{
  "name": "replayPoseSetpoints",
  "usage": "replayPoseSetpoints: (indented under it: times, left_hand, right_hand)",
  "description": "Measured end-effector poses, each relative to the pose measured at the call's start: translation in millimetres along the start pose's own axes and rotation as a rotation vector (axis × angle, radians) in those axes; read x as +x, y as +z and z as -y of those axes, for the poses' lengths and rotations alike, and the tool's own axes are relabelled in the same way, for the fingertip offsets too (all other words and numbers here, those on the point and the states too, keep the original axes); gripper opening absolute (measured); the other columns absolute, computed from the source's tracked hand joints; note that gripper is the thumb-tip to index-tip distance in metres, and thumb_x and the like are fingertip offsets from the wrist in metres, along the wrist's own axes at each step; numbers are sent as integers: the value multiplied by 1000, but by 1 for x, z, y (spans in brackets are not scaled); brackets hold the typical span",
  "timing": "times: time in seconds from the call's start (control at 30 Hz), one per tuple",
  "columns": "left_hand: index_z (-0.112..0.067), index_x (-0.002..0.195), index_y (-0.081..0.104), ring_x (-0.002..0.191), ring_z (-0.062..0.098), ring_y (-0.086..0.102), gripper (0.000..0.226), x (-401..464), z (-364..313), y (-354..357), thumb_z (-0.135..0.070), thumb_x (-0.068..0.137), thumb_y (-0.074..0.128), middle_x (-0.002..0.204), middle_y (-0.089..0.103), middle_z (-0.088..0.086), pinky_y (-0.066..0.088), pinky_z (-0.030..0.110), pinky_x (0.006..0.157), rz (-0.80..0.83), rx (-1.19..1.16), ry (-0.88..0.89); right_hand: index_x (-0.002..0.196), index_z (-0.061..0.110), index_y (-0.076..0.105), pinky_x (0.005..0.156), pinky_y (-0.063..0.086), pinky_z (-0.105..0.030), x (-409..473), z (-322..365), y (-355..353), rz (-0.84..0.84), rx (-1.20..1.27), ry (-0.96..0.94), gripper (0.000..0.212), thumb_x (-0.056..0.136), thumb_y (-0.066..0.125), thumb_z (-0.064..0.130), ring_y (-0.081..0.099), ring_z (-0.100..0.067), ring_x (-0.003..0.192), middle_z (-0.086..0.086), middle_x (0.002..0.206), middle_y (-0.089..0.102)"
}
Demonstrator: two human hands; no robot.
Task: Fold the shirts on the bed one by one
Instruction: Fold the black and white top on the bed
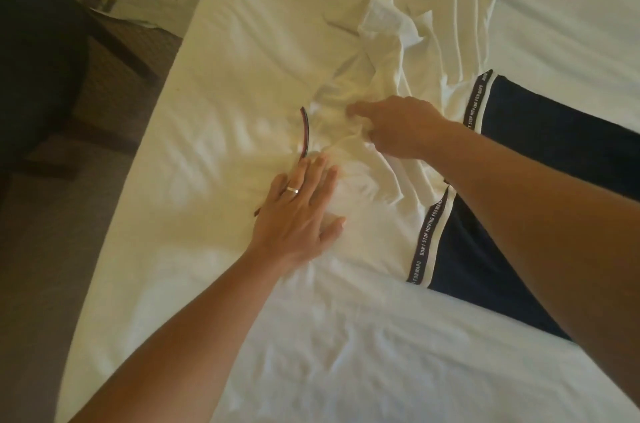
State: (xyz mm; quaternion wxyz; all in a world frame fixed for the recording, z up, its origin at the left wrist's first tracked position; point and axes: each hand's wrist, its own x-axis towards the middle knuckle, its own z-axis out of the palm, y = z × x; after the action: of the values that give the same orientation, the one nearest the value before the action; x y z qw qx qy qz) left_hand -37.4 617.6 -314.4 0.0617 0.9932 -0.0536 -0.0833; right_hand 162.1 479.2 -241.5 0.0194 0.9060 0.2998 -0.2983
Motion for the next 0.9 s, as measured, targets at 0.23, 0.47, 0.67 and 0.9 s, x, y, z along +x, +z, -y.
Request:
replayPoseSetpoints:
  times: [0.23, 0.47, 0.67, 0.9]
  left_hand:
    - [-12, 162, 16, 158, 27, 6, 88, -4, 3, 13, -69, 97, 31, 171, 6, 9, 21, 47, 118, 29, -26, -73]
    - [-10, 162, 16, 157, 30, 11, 90, -2, 1, 12, -70, 97, 30, 170, 8, 12, 25, 49, 117, 58, -26, -85]
    - [-11, 162, 17, 156, 29, 14, 90, -2, -2, 11, -68, 95, 32, 170, 8, 11, 26, 50, 116, 43, -28, -105]
    - [-13, 140, 50, 135, 36, 47, 67, 16, -28, -15, -56, 89, 48, 144, 53, 12, 33, 49, 102, -123, -88, -265]
  right_hand:
    - [112, 18, 56, 75, 47, -40, 13, -19, -7, -167, -103, 105, 20, 103, 45, 32, 55, -33, 83, -6, 87, 50]
    - [105, 15, 47, 67, 41, -40, 7, -33, 1, -236, -97, 208, 12, 103, 44, 26, 54, -33, 75, -4, 71, 43]
    - [98, 16, 45, 57, 38, -31, -44, -28, 4, -340, 18, 245, 10, 101, 43, 25, 47, -20, 54, -1, 65, 50]
    - [115, 24, 60, 51, 39, -20, -135, 9, 80, -177, 256, 294, 25, 103, 45, 41, 52, -10, 57, 0, 88, 68]
